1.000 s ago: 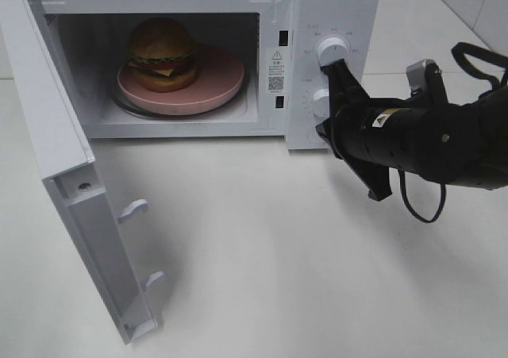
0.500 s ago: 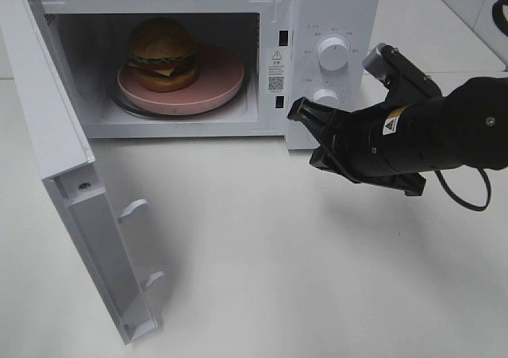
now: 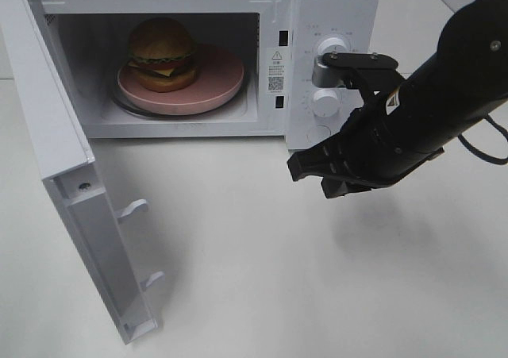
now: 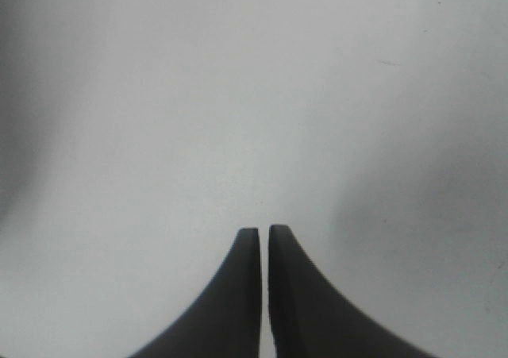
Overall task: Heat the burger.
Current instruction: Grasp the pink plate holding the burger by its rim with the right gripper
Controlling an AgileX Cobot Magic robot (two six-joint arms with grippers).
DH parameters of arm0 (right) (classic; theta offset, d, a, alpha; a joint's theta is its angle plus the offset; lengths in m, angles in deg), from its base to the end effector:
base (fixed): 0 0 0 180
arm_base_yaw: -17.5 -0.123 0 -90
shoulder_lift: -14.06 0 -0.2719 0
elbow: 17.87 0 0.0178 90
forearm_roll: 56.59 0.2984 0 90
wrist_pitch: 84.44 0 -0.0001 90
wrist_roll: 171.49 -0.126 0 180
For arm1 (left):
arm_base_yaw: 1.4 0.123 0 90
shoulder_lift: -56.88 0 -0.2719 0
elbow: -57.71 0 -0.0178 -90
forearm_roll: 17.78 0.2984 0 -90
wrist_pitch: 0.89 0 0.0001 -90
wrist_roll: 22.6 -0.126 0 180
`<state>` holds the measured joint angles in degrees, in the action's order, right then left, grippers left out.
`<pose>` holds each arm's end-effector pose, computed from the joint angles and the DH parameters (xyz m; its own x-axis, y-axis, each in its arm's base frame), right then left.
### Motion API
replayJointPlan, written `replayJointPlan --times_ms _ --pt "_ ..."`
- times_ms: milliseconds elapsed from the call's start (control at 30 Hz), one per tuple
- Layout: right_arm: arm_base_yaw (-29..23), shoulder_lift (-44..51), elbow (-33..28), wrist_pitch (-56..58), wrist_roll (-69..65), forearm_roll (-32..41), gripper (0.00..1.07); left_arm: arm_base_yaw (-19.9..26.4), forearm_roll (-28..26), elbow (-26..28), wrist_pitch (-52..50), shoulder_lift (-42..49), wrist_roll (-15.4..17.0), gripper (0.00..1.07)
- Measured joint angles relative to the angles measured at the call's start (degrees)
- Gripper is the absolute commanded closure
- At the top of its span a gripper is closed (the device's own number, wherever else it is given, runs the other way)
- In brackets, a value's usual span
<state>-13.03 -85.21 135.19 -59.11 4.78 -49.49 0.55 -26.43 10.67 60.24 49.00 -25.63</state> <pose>0.3026 0.1862 0.1189 -0.8375 -0.2895 -0.4635 -0.3875 0.9126 0.1302 0.0776 -0.0140 0.2919 -0.4362 -0.0351 -0.8992 0.0759 0.9942 -0.0757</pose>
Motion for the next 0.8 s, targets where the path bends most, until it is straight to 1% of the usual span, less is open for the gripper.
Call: replayJointPlan --times_ms 33,67,133,167,200,233,267,300,333,367,400,433,467,500,567,600,667,700,767,800 --pt "0.0 0.0 0.0 0.0 0.0 0.0 1.04 0.0 0.0 0.0 0.0 0.0 0.0 0.07" --pt "0.0 0.0 1.0 2.1 5.0 0.0 1.03 0.0 0.0 0.0 0.0 0.0 0.0 0.07" --pt "0.0 0.0 1.4 3.0 7.4 0.0 1.03 0.0 0.0 0.0 0.0 0.0 0.0 0.07" --pt "0.0 0.0 2.3 5.2 13.9 0.0 1.03 0.0 0.0 0.0 0.0 0.0 0.0 0.07" --pt "0.0 0.0 2.3 5.2 13.9 0.0 1.03 0.0 0.0 0.0 0.0 0.0 0.0 0.07" --pt "0.0 0.0 2.7 6.0 17.3 0.0 1.03 0.0 0.0 0.0 0.0 0.0 0.0 0.07" --pt "0.0 0.0 3.3 7.6 23.8 -0.1 1.02 0.0 0.0 0.0 0.0 0.0 0.0 0.07" --pt "0.0 0.0 3.3 7.6 23.8 -0.1 1.02 0.0 0.0 0.0 0.0 0.0 0.0 0.07" --pt "0.0 0.0 3.6 8.4 27.5 -0.1 1.02 0.0 0.0 0.0 0.0 0.0 0.0 0.07" --pt "0.0 0.0 3.7 8.9 34.0 -0.1 1.01 0.0 0.0 0.0 0.0 0.0 0.0 0.07" --pt "0.0 0.0 3.7 8.9 34.0 -0.1 1.01 0.0 0.0 0.0 0.0 0.0 0.0 0.07" --pt "0.0 0.0 3.9 9.3 37.4 -0.1 1.01 0.0 0.0 0.0 0.0 0.0 0.0 0.07" --pt "0.0 0.0 4.1 9.7 43.9 -0.1 1.0 0.0 0.0 0.0 0.0 0.0 0.0 0.07" --pt "0.0 0.0 4.1 9.7 43.9 -0.1 1.0 0.0 0.0 0.0 0.0 0.0 0.0 0.07" --pt "0.0 0.0 4.1 9.9 52.1 -0.2 0.99 0.0 0.0 0.0 0.0 0.0 0.0 0.07" --pt "0.0 0.0 4.1 9.9 52.1 -0.2 0.99 0.0 0.0 0.0 0.0 0.0 0.0 0.07" --pt "0.0 0.0 4.1 10.2 58.6 -1.5 0.96 0.0 0.0 0.0 0.0 0.0 0.0 0.07" --pt "0.0 0.0 4.1 10.2 58.6 -1.5 0.96 0.0 0.0 0.0 0.0 0.0 0.0 0.07" --pt "0.0 0.0 4.1 10.6 62.3 -4.5 0.91 0.0 0.0 0.0 0.0 0.0 0.0 0.07" --pt "0.0 0.0 4.1 10.6 62.3 -4.5 0.91 0.0 0.0 0.0 0.0 0.0 0.0 0.07"
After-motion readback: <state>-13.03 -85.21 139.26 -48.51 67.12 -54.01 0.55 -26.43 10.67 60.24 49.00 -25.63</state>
